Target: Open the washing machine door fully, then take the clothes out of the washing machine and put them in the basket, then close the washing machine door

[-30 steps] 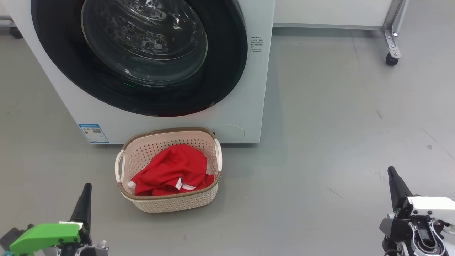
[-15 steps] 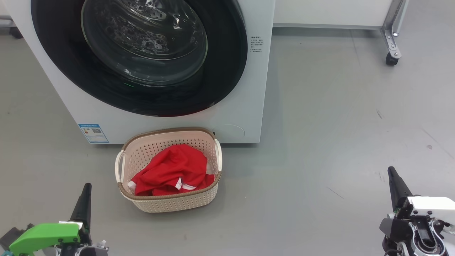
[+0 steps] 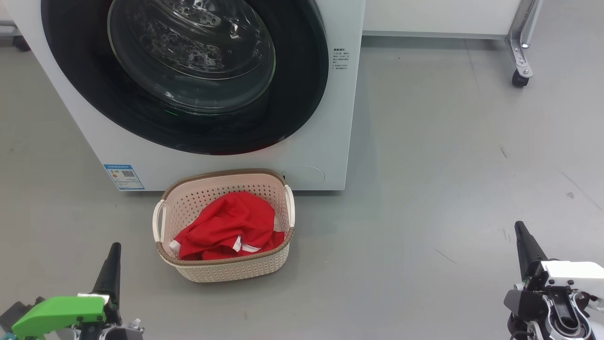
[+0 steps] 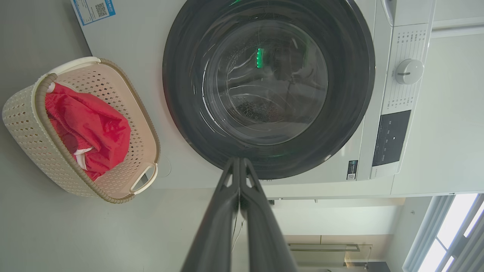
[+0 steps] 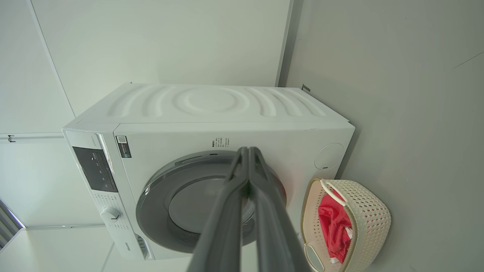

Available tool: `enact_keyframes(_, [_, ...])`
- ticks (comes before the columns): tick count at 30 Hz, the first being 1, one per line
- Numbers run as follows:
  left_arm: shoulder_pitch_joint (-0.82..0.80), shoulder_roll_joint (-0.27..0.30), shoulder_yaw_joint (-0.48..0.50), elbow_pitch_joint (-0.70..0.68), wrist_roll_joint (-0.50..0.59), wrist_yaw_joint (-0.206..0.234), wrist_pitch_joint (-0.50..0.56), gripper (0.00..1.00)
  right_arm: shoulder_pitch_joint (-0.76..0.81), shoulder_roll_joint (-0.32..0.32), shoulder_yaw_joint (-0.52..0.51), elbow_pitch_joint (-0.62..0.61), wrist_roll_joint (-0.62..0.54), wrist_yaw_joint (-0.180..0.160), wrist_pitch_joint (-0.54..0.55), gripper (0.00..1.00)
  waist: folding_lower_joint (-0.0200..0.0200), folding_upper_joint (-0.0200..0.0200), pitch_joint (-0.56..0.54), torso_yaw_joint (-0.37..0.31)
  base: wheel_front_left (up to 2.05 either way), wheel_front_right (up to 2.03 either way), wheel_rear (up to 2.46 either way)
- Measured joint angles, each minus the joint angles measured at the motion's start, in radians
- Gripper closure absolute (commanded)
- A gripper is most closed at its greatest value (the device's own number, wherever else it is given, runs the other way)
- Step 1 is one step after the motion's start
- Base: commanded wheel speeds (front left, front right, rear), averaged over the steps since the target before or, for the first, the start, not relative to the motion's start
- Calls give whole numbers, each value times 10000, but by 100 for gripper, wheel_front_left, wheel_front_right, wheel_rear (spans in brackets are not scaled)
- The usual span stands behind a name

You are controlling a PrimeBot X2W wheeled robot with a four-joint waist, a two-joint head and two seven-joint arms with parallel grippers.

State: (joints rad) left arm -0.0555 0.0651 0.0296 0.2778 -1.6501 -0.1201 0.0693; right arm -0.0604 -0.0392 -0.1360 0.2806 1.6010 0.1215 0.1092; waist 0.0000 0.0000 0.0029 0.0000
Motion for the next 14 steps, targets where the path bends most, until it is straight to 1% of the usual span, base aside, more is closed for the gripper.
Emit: enact_keyframes(14, [-1, -2, 10, -6, 0, 0, 0, 100, 0, 0, 0, -2, 0, 0, 0, 100, 0, 0, 0, 0, 0, 0, 0])
